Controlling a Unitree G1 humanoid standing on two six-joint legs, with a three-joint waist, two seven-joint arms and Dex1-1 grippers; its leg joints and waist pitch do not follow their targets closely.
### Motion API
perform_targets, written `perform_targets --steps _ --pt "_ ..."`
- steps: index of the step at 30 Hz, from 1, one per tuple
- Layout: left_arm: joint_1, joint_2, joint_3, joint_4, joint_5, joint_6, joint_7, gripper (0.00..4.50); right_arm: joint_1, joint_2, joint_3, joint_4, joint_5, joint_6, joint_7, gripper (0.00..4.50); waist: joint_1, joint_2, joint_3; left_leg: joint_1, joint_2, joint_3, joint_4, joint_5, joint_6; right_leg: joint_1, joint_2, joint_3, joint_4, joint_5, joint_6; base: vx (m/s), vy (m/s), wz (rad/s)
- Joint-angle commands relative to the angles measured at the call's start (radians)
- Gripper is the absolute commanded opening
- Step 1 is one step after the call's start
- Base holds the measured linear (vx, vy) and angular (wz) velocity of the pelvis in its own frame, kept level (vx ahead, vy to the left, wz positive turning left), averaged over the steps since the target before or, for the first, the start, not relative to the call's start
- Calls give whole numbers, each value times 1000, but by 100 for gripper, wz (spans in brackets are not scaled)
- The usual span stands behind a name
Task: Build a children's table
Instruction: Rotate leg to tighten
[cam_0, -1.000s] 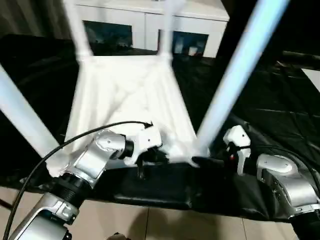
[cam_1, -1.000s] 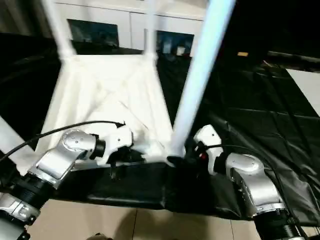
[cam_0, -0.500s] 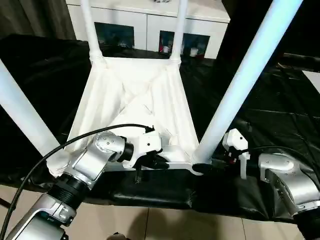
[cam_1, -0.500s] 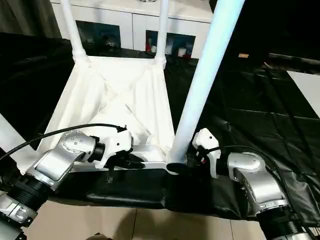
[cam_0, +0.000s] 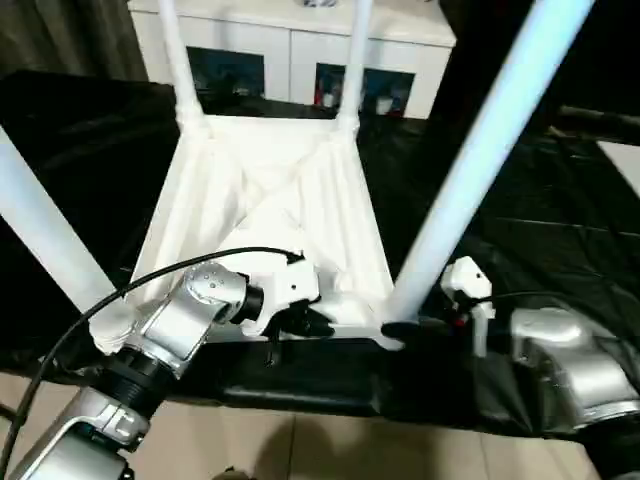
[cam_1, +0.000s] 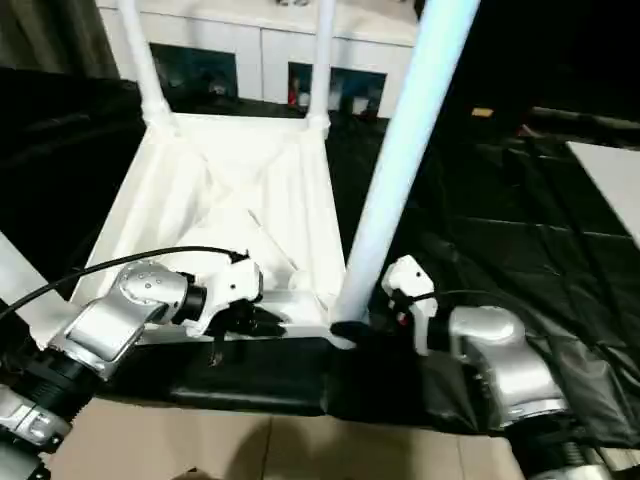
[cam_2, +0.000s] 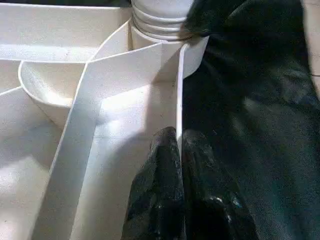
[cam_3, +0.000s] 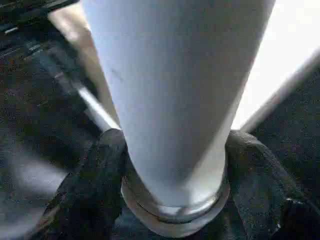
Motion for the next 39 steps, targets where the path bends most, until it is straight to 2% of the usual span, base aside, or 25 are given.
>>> perform_targets --steps 1,2,3,4,5,8,11,14,16,17,19,20,22,25,26,28,29,30,31,33,34,36,37,38,39 --pt "-15 -72 0 64 17 56 109 0 -13 77 -21 89 -54 34 -203 265 -4 4 -42 13 48 -19 -82 -290 -1 30 -72 30 -87 -332 -199 0 0 0" --pt "-29 -106 13 89 20 72 161 0 -28 125 -45 116 -58 40 -296 265 -18 4 -35 21 44 -26 -86 -381 -36 17 -74 26 -102 -488 -160 -60 7 -4" --pt "-29 -106 13 89 20 72 161 0 -28 125 -45 116 -58 40 -296 264 -24 3 -36 23 42 -30 -86 -406 -43 16 -75 23 -107 -533 -145 -68 15 -10" --pt "-47 -151 30 118 19 100 225 0 -52 183 -73 146 -58 45 -403 264 -34 -1 -37 16 40 -37 -89 -415 -50 23 -78 20 -112 -582 -113 -68 15 -10" --pt "-74 -210 57 162 20 135 318 0 -85 251 -107 189 -59 41 -536 264 -42 5 -38 18 37 -43 -89 -431 -52 16 -79 17 -120 -614 -97 -66 22 -13" --pt "-128 -337 101 279 39 139 539 0 -161 394 -159 292 -58 22 -779 264 -56 9 -38 26 32 -47 -86 -464 -49 11 -77 6 -133 -643 -74 -58 24 -10" --pt "-156 -414 99 355 57 97 633 0 -226 477 -134 400 -82 -7 -853 264 -61 19 -40 20 37 -53 -97 -479 -36 25 -80 -16 -136 -544 -82 0 0 0" --pt "-159 -422 94 363 63 92 636 0 -238 490 -124 417 -83 -18 -826 264 -56 15 -40 23 35 -44 -97 -487 -14 19 -83 -12 -139 -503 -97 0 0 0" --pt "-162 -418 79 358 82 77 627 0 -247 502 -124 406 -76 -35 -773 334 -54 9 -43 17 36 -43 -99 -457 -1 25 -87 -10 -135 -486 -101 0 0 0" --pt "-162 -408 73 351 91 70 618 0 -247 500 -122 388 -77 -44 -752 334 -52 11 -42 17 37 -40 -99 -449 4 22 -87 -9 -135 -481 -102 0 0 0" --pt "-169 -385 64 363 111 39 607 0 -251 487 -119 373 -103 -77 -753 346 -51 12 -42 16 36 -40 -99 -447 9 22 -89 -10 -136 -486 -103 0 0 0" --pt "-172 -375 62 371 116 30 602 0 -251 474 -113 370 -116 -94 -754 362 -55 12 -43 7 37 -42 -102 -438 8 29 -91 -14 -134 -493 -98 0 0 0" --pt "-168 -356 56 360 118 14 577 0 -241 453 -108 342 -117 -94 -740 383 -58 12 -43 9 38 -44 -102 -450 5 27 -93 -19 -135 -503 -97 0 0 0" --pt "-149 -302 40 311 122 -5 507 0 -201 379 -79 243 -127 -61 -683 403 -60 11 -44 1 40 -45 -104 -426 10 33 -95 -19 -135 -488 -96 0 0 0" --pt "-140 -282 36 290 123 -4 483 0 -184 344 -65 205 -130 -33 -646 417 -55 9 -50 -2 42 -42 -102 -378 20 36 -93 -14 -125 -414 -110 0 0 0" --pt "-117 -247 32 244 114 7 428 0 -150 277 -45 137 -120 -4 -552 417 -51 10 -49 -1 44 -32 -99 -336 39 31 -91 -9 -120 -350 -139 0 0 0" --pt "-108 -234 29 227 111 5 402 0 -137 254 -41 114 -116 1 -512 417 -49 7 -45 -2 47 -29 -98 -342 47 29 -92 -9 -123 -375 -143 0 0 0" --pt "-87 -196 9 190 104 -36 322 0 -109 197 -35 65 -100 17 -422 417 -45 14 -44 1 45 -31 -97 -349 47 27 -93 -9 -124 -396 -141 0 0 0" --pt "-87 -196 9 190 104 -36 322 0 -109 197 -35 65 -100 17 -422 417 -44 11 -47 0 47 -30 -97 -344 50 29 -93 -8 -125 -396 -140 0 0 0" --pt "-52 -135 -20 131 75 -69 191 0 -74 113 -27 11 -72 12 -276 417 -31 14 -52 1 51 -27 -94 -298 54 29 -93 -6 -115 -328 -163 0 0 0" --pt "-22 -86 -43 77 43 -76 89 0 -44 44 -9 -32 -48 5 -161 417 -25 16 -51 7 55 -24 -93 -297 55 24 -92 -4 -111 -300 -181 0 0 0" --pt "-3 -49 -64 41 27 -89 21 0 -23 -1 7 -60 -30 8 -93 417 -16 16 -54 8 57 -18 -90 -258 66 26 -89 -3 -100 -214 -217 70 -25 9" --pt "0 -41 -69 33 23 -91 6 0 -19 -9 10 -65 -26 10 -80 417 -16 16 -54 8 57 -18 -90 -258 66 26 -89 -3 -100 -214 -217 76 -23 8" --pt "9 -20 -80 13 14 -89 -32 0 -9 -31 15 -78 -14 15 -47 417 -8 17 -59 8 57 -14 -84 -182 79 30 -84 -5 -83 -102 -249 71 -11 5" --pt "9 -20 -80 13 14 -89 -32 0 -9 -31 15 -78 -14 15 -47 417 -7 17 -60 6 55 -11 -81 -154 87 31 -84 -5 -78 -64 -257 51 4 1"
